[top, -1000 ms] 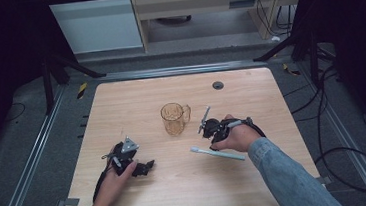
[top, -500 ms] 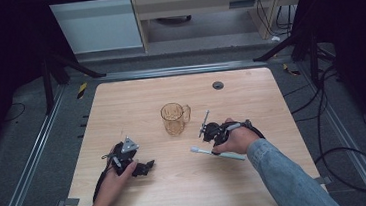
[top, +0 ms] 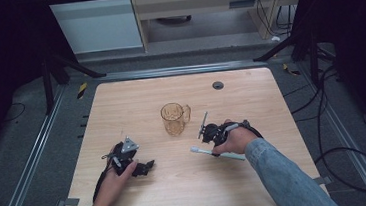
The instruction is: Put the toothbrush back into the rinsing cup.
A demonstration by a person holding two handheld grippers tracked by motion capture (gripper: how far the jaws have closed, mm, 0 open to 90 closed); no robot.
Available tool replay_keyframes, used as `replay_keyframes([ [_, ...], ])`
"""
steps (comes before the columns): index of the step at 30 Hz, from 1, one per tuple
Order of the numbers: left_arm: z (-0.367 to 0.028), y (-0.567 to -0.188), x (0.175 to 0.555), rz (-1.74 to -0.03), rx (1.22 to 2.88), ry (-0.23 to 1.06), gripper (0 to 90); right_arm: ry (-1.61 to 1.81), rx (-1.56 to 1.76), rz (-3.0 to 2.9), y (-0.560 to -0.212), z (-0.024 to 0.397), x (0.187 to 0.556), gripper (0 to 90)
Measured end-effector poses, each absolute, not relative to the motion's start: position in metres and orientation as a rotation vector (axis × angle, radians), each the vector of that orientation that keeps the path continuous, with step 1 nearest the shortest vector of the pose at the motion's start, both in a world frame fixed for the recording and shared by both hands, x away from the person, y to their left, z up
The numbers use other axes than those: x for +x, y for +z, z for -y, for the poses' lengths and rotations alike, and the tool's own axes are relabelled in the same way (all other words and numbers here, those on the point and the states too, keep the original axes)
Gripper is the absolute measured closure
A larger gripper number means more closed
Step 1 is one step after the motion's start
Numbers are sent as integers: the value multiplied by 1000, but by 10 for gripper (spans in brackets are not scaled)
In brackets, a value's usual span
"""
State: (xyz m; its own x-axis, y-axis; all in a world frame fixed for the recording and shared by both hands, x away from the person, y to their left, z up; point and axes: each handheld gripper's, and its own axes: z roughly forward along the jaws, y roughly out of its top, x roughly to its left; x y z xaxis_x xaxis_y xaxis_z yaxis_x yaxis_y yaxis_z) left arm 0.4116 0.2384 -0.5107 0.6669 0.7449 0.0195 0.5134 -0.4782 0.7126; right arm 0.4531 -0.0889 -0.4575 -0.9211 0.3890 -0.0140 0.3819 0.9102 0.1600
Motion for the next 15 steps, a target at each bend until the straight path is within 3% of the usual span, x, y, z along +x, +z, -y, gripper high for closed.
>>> replay_keyframes([
  [15,-238,-511,411,-967,2186,429,0,205,592,-3044,-461,81,457,706],
])
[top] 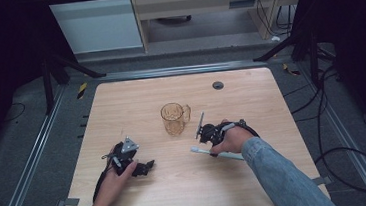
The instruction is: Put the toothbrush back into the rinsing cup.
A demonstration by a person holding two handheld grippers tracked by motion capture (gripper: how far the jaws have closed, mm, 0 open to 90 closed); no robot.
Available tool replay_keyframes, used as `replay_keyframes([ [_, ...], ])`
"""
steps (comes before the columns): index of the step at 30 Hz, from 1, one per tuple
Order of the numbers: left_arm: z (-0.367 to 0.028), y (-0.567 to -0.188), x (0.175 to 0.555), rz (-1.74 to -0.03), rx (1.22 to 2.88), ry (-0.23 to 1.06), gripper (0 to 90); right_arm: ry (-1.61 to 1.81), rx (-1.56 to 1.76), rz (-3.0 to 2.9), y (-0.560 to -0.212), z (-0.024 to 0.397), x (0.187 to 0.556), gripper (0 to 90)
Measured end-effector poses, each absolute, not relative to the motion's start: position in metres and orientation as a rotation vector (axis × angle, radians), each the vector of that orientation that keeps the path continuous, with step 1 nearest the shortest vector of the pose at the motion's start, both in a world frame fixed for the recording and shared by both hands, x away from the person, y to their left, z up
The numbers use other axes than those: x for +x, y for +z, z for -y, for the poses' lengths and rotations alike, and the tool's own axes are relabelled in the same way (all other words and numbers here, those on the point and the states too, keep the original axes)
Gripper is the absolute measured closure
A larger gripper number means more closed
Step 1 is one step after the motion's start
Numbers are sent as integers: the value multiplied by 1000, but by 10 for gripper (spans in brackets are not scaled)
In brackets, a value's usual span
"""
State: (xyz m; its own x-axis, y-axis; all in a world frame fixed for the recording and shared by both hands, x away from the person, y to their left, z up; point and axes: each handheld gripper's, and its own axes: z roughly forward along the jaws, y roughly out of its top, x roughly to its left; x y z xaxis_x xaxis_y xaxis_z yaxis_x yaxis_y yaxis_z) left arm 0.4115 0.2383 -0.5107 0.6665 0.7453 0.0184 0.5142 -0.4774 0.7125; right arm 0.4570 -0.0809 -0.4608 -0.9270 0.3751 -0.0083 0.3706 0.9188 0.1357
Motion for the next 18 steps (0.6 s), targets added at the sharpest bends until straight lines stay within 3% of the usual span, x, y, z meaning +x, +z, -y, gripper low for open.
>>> replay_keyframes([
  [18,-238,-511,412,-965,2187,431,0,153,580,-3062,-464,79,458,723],
])
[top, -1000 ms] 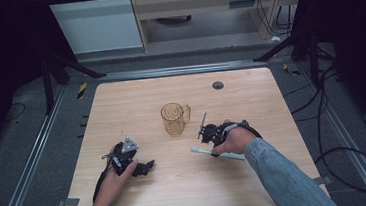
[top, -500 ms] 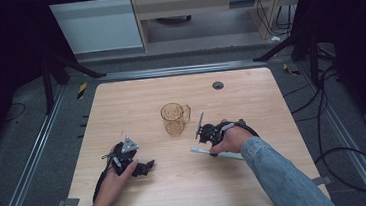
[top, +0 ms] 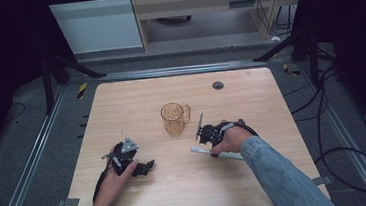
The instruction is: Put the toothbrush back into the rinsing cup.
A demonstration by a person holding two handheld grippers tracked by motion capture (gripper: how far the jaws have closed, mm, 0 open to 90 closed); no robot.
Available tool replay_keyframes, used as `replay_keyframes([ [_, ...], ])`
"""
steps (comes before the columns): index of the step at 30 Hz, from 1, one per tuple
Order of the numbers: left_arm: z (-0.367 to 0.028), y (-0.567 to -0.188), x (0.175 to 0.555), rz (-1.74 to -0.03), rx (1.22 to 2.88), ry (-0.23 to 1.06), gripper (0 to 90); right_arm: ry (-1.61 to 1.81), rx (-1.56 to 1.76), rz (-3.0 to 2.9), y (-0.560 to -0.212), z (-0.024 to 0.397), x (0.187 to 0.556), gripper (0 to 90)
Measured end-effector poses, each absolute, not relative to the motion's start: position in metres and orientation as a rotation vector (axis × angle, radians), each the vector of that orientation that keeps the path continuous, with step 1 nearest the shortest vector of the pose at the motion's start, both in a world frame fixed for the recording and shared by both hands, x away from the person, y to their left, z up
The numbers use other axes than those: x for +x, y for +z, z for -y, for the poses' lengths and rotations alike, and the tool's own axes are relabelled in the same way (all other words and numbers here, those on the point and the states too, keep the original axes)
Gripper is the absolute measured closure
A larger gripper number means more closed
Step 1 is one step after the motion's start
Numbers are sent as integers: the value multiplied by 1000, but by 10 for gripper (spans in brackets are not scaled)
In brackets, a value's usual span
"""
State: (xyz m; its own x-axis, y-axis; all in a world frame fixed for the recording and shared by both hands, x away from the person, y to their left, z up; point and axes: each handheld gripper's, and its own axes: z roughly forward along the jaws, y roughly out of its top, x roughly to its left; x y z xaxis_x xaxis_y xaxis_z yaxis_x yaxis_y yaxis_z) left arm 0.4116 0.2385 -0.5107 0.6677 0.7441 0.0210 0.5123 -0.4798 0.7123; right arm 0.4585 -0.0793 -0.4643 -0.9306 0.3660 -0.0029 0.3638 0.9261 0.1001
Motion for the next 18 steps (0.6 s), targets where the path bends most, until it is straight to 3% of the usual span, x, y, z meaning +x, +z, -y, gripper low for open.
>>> replay_keyframes([
  [18,-239,-511,412,-964,2188,433,0,98,544,-3071,-466,77,459,751],
])
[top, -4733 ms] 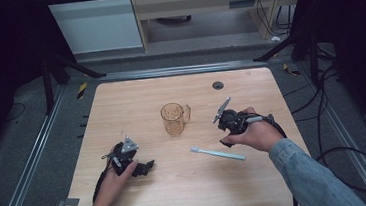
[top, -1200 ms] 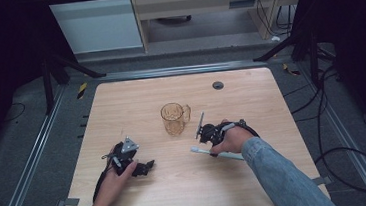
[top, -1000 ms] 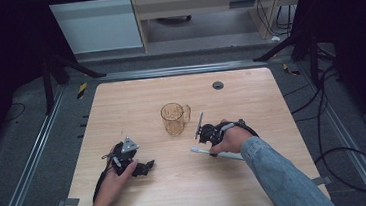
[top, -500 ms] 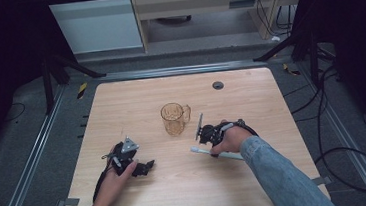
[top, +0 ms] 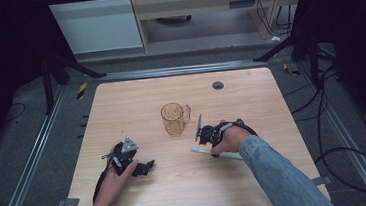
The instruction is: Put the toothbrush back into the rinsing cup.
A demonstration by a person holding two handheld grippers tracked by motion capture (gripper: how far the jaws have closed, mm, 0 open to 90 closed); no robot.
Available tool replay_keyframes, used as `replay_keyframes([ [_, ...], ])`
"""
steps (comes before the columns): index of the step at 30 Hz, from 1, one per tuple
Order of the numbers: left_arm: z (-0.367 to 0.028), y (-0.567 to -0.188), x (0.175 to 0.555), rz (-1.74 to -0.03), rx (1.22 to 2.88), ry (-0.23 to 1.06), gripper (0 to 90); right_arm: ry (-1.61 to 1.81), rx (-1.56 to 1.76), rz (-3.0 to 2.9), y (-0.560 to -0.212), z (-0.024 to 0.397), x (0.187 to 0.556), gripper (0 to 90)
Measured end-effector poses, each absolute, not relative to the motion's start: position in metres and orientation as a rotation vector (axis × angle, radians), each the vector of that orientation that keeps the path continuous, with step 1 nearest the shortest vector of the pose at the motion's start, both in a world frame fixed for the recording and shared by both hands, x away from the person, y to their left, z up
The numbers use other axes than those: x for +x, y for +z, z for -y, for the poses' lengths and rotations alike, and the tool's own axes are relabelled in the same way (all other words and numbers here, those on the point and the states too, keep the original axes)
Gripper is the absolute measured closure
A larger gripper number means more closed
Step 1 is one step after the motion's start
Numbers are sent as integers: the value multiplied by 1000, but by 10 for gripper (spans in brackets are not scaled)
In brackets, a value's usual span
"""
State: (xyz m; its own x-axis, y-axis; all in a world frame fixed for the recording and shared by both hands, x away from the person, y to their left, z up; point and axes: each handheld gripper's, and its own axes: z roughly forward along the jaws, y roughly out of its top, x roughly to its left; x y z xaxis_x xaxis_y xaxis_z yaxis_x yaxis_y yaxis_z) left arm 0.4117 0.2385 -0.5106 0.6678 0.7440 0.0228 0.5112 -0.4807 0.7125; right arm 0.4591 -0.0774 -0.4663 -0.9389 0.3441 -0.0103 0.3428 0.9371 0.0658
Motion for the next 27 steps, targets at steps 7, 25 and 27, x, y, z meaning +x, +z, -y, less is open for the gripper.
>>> replay_keyframes([
  [7,-238,-511,412,-966,2186,430,0,94,541,-3070,-466,77,458,785],
  [25,-238,-511,412,-965,2187,429,0,322,633,-3019,-441,94,457,786],
  [27,-238,-511,412,-965,2187,429,0,351,648,-3009,-439,96,457,786],
])
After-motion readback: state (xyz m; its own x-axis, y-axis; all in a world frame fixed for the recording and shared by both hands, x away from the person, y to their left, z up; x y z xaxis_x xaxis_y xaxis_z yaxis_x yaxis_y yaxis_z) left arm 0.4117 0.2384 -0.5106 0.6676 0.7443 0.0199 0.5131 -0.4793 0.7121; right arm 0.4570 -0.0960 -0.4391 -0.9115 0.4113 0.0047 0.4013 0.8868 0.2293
